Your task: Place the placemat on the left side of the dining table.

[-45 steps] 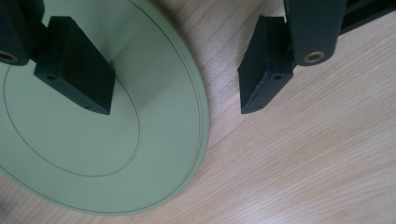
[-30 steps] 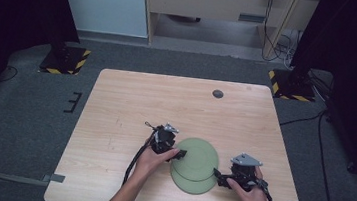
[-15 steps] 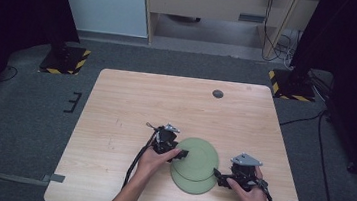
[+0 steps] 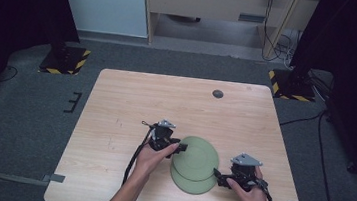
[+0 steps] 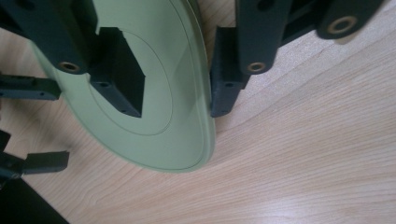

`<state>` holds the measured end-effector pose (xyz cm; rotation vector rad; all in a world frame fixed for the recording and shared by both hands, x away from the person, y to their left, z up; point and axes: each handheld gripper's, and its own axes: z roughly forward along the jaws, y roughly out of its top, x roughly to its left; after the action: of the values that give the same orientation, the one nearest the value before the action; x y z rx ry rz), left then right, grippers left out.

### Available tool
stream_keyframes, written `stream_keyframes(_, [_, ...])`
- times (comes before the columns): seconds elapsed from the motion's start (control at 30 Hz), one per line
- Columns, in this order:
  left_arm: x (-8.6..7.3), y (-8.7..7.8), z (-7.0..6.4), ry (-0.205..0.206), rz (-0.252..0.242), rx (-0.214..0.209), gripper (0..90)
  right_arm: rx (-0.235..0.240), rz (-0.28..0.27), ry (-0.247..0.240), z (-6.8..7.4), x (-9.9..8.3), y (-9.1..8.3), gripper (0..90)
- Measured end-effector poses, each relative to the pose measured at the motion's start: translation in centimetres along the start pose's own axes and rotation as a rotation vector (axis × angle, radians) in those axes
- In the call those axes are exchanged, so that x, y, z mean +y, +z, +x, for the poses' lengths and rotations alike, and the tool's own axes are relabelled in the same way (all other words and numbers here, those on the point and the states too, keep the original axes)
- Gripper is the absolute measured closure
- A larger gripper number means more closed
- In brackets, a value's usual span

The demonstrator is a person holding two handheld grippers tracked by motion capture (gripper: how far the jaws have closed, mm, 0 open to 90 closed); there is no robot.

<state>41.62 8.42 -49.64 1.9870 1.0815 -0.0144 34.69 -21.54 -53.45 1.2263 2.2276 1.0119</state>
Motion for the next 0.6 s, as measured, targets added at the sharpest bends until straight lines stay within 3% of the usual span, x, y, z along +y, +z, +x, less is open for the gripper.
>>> stream_keyframes(0.1, [0.2,-0.3,-0.1,-0.008,0.002,-0.028,64.6,0.000,0.000,0.001,0.0,0.0,0.0,3.9])
stream_keyframes(0.17, [0.2,0.0,-0.4,0.003,0.029,-0.068,68.4,0.000,0.000,0.002,0.0,0.0,0.0,3.9])
stream_keyframes(0.2, [0.1,0.2,-0.7,0.011,0.037,-0.063,68.9,0.000,0.001,0.003,0.0,0.0,0.0,3.9])
stream_keyframes(0.27, [0.3,0.6,-1.2,0.055,0.038,-0.012,71.0,-0.002,-0.002,-0.002,0.0,0.0,0.0,4.0])
stream_keyframes(0.43, [0.5,0.4,-1.1,0.044,-0.002,-0.014,74.7,-0.001,-0.002,-0.001,0.0,0.0,0.0,4.0])
stream_keyframes(0.6, [0.5,0.4,-1.2,0.052,0.004,-0.001,73.4,-0.001,-0.002,0.000,0.0,0.0,0.0,4.0])
